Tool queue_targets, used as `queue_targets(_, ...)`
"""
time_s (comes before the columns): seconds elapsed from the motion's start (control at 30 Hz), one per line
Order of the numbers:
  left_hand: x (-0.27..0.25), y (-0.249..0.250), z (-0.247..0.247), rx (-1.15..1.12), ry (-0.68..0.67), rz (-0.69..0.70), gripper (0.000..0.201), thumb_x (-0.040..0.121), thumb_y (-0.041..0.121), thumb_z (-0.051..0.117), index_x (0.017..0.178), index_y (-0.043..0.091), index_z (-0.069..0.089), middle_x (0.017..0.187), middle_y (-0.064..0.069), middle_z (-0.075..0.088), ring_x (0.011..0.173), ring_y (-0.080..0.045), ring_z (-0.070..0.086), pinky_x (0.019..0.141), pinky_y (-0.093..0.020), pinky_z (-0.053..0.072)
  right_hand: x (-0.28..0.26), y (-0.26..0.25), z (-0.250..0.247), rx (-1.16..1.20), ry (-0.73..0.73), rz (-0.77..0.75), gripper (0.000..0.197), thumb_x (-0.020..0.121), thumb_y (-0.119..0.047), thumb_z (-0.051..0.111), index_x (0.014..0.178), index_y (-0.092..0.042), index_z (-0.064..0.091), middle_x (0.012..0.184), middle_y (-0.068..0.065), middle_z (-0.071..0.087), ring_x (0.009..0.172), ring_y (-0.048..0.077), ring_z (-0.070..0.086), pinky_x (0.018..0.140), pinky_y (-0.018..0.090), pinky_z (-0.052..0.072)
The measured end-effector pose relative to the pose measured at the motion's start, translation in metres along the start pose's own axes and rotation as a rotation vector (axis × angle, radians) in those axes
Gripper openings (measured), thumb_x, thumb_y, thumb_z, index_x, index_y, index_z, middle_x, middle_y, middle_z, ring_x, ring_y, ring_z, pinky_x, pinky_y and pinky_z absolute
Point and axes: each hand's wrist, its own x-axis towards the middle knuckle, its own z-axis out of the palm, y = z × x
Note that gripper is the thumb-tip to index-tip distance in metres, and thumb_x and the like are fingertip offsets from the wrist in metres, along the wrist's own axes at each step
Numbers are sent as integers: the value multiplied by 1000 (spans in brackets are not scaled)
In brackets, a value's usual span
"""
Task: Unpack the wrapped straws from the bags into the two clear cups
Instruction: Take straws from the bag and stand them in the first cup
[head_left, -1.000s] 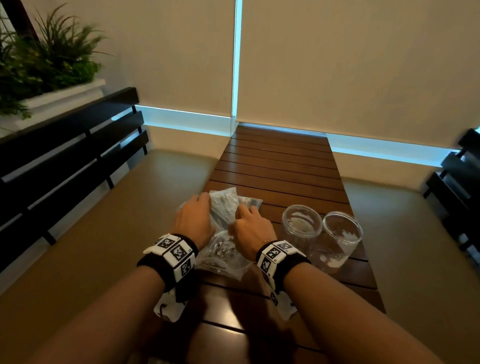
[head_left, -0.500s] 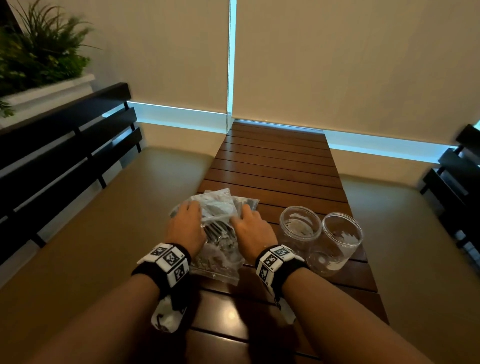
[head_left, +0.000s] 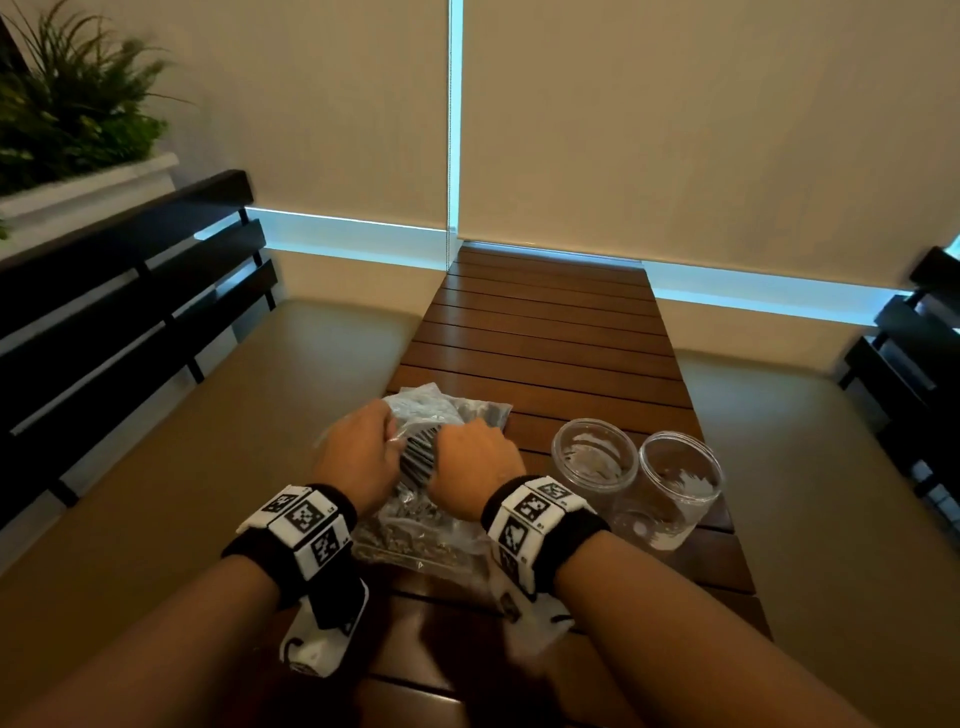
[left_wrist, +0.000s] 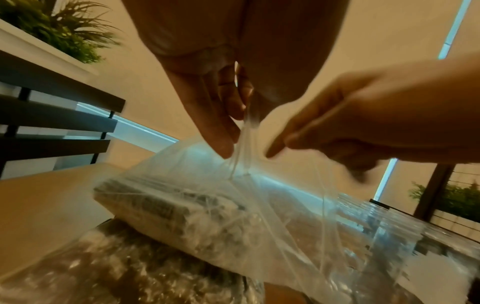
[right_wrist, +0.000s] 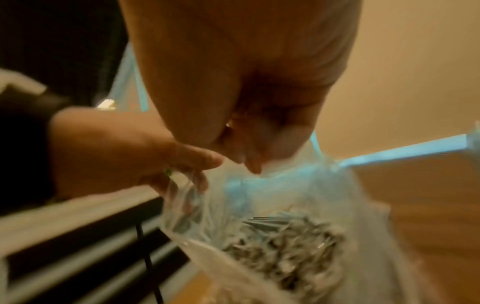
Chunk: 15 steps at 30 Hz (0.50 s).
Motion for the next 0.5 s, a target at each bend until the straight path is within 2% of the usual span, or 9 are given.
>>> queue_targets(0.07, -1, 7, 2, -8, -12, 72, 18, 90, 13, 55, 76, 15, 45, 70, 4, 50, 62, -14, 46, 54, -25, 36, 14, -1, 14, 157, -24, 16, 16, 88, -18, 60, 101, -11, 67, 100, 8, 67, 91, 24, 63, 69, 28, 44)
queue_targets(0.1, -2, 11, 2, -10, -18, 102, 20, 91, 12, 55, 75, 16, 43, 69, 5, 48, 61, -10, 44, 52, -22, 31, 20, -2, 18, 159, -58, 0, 16, 88, -15, 59, 102, -11, 67, 103, 9, 67, 96, 25, 63, 75, 28, 46)
queue_targets(0.2, -3, 16, 1, -17, -63, 176, 22, 89, 11, 58, 76, 19, 42, 70, 7, 47, 61, -6, 43, 52, -19, 28, 40, 5, 37, 80, -150, 38, 24, 95, -15, 51, 113, -8, 64, 114, 13, 65, 108, 30, 60, 91, 39, 48)
queue_targets(0.23, -4, 15, 0, -27, -85, 185, 22, 88, 11, 59, 77, 19, 42, 70, 8, 48, 60, -7, 43, 53, -19, 28, 49, 8, 46, 63, -219, 96, 28, 98, -17, 47, 121, -7, 60, 121, 14, 62, 114, 31, 57, 94, 40, 46)
queue_targets(0.3, -5, 12, -3, -42, -107, 199, 23, 88, 10, 60, 76, 19, 43, 71, 7, 49, 60, -9, 43, 53, -19, 31, 66, 16, 69, -56, -412, 100, 39, 101, -22, 42, 139, -13, 45, 140, 10, 48, 130, 29, 43, 106, 44, 38)
queue_targets(0.37, -5, 7, -5, -57, -109, 213, 21, 89, 12, 60, 77, 18, 45, 71, 6, 50, 61, -8, 42, 54, -19, 32, 89, 31, 102, -156, -461, 48, 45, 93, -36, 48, 138, -33, 43, 146, 1, 42, 131, 29, 40, 102, 52, 40)
queue_targets(0.4, -5, 5, -6, -63, -111, 219, 19, 90, 14, 60, 77, 18, 46, 71, 7, 50, 60, -8, 42, 54, -19, 33, 97, 39, 114, -186, -441, 28, 44, 89, -38, 52, 132, -36, 48, 143, -1, 46, 128, 29, 43, 99, 51, 43)
queue_targets(0.43, -4, 2, -7, -68, -115, 224, 19, 90, 15, 60, 78, 18, 46, 70, 7, 50, 60, -7, 41, 53, -18, 33, 105, 45, 125, -181, -411, 13, 42, 87, -34, 55, 130, -34, 51, 140, 0, 48, 127, 28, 45, 99, 48, 44)
queue_targets(0.5, -3, -3, -9, -77, -126, 243, 20, 91, 17, 61, 77, 18, 46, 68, 9, 48, 60, -7, 40, 53, -18, 34, 94, 31, 105, -113, -384, -10, 43, 91, -22, 51, 134, -26, 51, 140, 3, 48, 130, 26, 43, 105, 42, 41)
